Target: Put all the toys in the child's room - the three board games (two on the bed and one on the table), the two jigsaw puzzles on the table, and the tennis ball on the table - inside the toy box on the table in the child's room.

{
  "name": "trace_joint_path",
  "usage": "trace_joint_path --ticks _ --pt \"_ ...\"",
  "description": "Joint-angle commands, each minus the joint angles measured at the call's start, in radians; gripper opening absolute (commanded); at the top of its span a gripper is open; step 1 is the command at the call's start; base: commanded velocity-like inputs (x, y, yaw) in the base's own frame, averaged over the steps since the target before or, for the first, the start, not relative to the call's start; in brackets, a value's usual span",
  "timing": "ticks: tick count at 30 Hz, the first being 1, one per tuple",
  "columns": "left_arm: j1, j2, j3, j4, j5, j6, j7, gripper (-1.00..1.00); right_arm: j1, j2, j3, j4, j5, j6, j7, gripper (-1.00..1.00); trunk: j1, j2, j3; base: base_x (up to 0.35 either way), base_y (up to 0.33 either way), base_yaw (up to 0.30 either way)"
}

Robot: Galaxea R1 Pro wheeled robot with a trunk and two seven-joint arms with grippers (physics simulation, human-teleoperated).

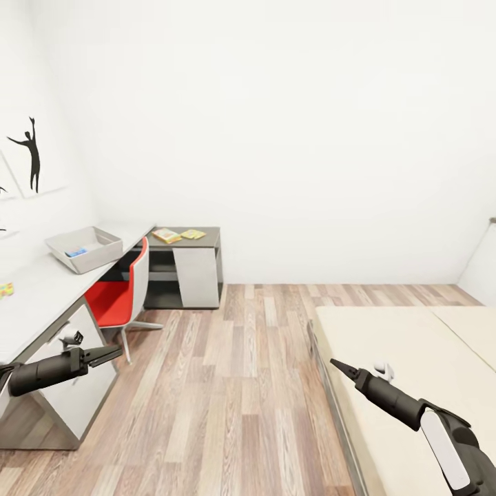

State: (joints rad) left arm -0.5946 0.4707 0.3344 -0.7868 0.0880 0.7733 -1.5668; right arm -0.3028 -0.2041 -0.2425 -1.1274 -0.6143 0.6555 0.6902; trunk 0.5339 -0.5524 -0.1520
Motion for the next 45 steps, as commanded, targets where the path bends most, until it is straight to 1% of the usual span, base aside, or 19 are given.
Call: trace_joint_path --ticks 1,10,19,41,45 --pt "-0.001 0.000 0.000 0.000 -0.001 0.011 -0.004 1.00 -0.001 0.000 -0.001 0.000 -0.004 0.007 0.002 1.00 0.000 -0.002 -0.001 0.000 0.000 -0.100" --pt "-0.001 0.000 0.000 0.000 -0.001 0.011 -0.004 1.00 0.000 0.000 -0.001 0.000 -0.005 0.007 0.003 1.00 0.000 -0.002 0.005 0.000 0.000 -0.103" --pt "-0.001 0.000 0.000 0.000 -0.001 0.011 -0.004 1.00 0.000 0.000 -0.001 0.000 -0.005 0.007 0.004 1.00 0.000 -0.002 0.005 -0.003 0.000 -0.008" --pt "-0.001 0.000 0.000 0.000 -0.001 0.011 -0.004 1.00 -0.001 0.000 -0.001 0.000 -0.004 0.006 0.003 1.00 0.000 -0.002 0.005 -0.060 -0.009 0.000" --pt "-0.001 0.000 -0.001 0.000 -0.001 0.011 -0.004 1.00 -0.001 0.000 0.000 0.000 -0.004 0.006 0.001 1.00 0.000 -0.002 0.005 -0.005 -0.108 0.000"
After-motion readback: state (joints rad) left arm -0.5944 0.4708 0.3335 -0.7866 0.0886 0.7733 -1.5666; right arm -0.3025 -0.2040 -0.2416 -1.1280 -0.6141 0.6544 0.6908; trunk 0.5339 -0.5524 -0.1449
